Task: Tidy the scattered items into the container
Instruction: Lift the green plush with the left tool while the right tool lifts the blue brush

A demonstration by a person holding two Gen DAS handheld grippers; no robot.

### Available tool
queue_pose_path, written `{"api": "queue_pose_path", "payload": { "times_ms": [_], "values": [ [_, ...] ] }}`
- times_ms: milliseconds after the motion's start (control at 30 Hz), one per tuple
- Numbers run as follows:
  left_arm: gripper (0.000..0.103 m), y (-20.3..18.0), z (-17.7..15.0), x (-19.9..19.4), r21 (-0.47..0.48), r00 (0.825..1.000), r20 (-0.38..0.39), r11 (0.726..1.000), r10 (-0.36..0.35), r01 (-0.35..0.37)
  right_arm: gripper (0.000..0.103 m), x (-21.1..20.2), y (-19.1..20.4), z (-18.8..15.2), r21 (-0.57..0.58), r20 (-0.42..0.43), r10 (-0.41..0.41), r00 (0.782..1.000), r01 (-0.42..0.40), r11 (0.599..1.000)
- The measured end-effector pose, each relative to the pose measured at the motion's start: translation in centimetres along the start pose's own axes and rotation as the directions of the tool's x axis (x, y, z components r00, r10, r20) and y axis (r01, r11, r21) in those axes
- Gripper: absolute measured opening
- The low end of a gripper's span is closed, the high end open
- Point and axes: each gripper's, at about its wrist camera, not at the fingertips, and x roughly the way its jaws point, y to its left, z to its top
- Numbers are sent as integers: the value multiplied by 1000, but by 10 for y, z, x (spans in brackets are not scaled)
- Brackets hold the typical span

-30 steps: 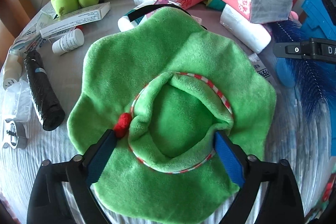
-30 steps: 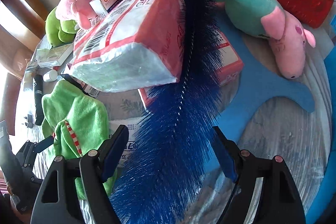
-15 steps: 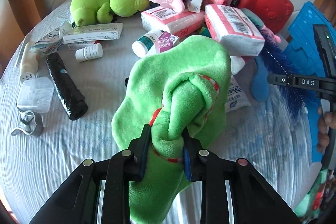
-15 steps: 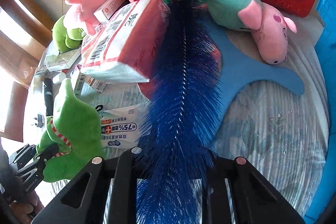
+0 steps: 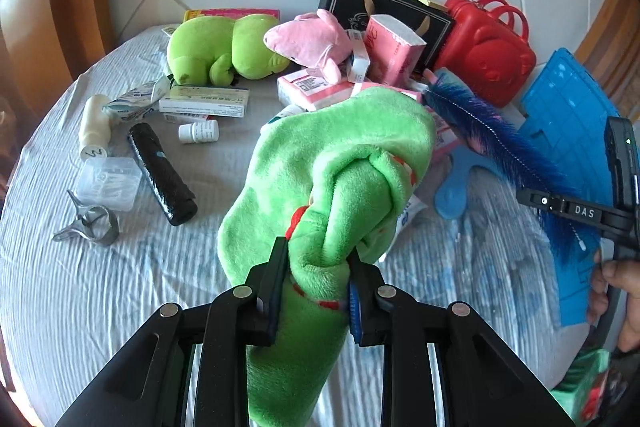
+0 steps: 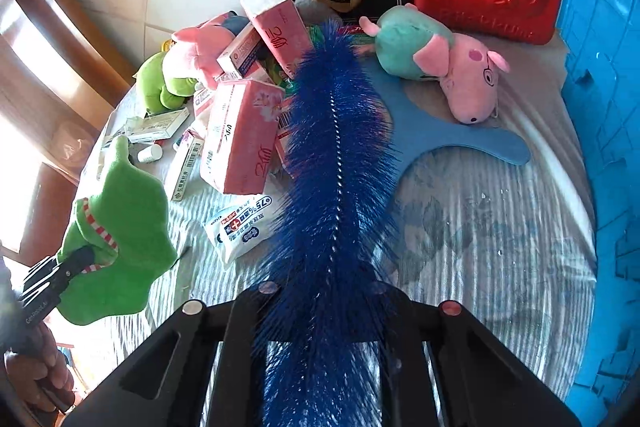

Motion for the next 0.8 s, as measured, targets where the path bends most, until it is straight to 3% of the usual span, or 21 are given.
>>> {"api": "queue_pose_path", "payload": {
  "times_ms": [433,800],
  "values": [
    [24,-21,-10,-56,0,998,53,1000,-22,22,11,-92,-10,-27,9,78,11,997,-11,1000],
    [24,-38,-1,-92,8,994,104,1000,-25,24,11,-139,-30,-49,26,113,30,993,-33,999]
  ]
}}
